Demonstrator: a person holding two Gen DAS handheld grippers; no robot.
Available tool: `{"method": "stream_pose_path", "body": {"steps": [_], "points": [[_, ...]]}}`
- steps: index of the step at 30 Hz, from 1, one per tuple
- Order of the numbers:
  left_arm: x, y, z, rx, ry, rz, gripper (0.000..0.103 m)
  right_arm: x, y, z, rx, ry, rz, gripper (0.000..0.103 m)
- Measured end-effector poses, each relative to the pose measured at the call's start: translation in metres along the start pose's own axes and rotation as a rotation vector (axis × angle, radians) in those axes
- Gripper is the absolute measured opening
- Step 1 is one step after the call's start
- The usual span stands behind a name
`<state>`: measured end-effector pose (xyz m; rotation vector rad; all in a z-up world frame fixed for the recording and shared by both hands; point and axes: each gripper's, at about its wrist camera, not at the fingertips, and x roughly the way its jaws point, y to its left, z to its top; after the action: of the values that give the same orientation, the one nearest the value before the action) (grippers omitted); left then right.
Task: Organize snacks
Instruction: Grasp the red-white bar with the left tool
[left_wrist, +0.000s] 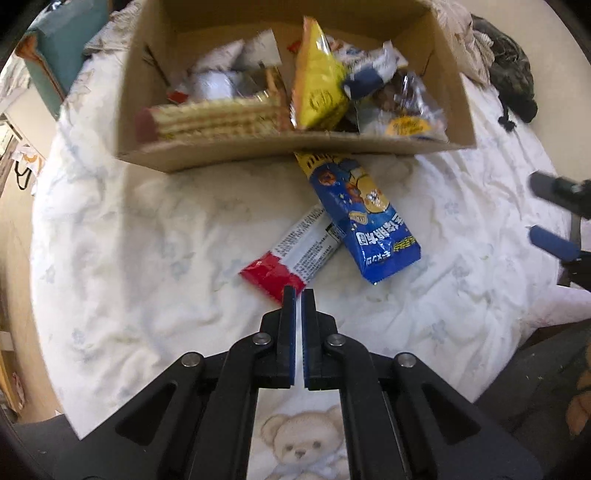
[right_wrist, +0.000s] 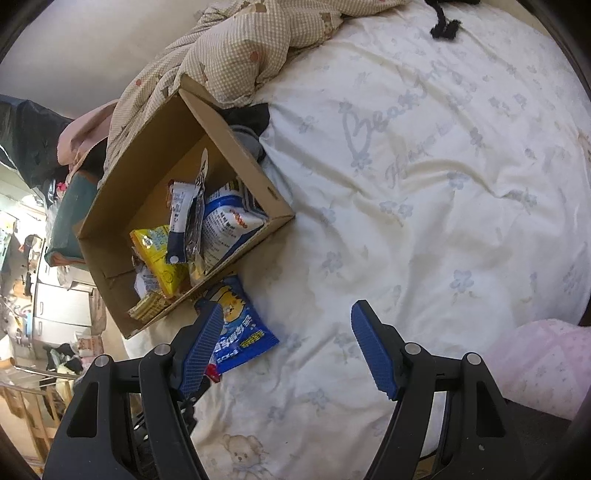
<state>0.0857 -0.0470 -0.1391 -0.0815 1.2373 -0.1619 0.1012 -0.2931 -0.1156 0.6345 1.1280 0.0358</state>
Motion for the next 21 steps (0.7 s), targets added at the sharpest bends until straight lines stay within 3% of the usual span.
{"method": "stream_pose_path", "body": {"steps": [5, 7, 8, 9, 10, 15, 21], "points": [[-0.014, 0.005, 0.012, 0.04, -0.066, 0.046, 0.002, 0.005, 0.001, -0.004, 0.001, 0.018, -0.012, 0.075], [0.0, 0.005, 0.022, 0.058, -0.034, 0.065, 0.007, 0.004, 0.0, -0.006, 0.008, 0.021, -0.012, 0.075], [0.012, 0.002, 0.028, 0.072, 0.014, 0.064, 0.025, 0.004, 0.0, -0.007, 0.009, 0.022, -0.013, 0.075], [0.024, 0.0, 0.032, 0.08, 0.057, 0.066, 0.051, 0.004, -0.001, -0.007, 0.008, 0.021, -0.014, 0.075], [0.037, -0.001, 0.035, 0.093, 0.098, 0.071, 0.059, 0.004, -0.001, -0.007, 0.006, 0.02, -0.015, 0.075], [0.073, -0.02, 0.043, 0.235, 0.152, 0.09, 0.061, 0.005, -0.009, -0.003, 0.028, 0.025, -0.019, 0.075], [0.085, -0.051, 0.053, 0.403, 0.106, 0.08, 0.06, 0.01, -0.01, 0.0, 0.058, 0.049, 0.009, 0.075]]}}
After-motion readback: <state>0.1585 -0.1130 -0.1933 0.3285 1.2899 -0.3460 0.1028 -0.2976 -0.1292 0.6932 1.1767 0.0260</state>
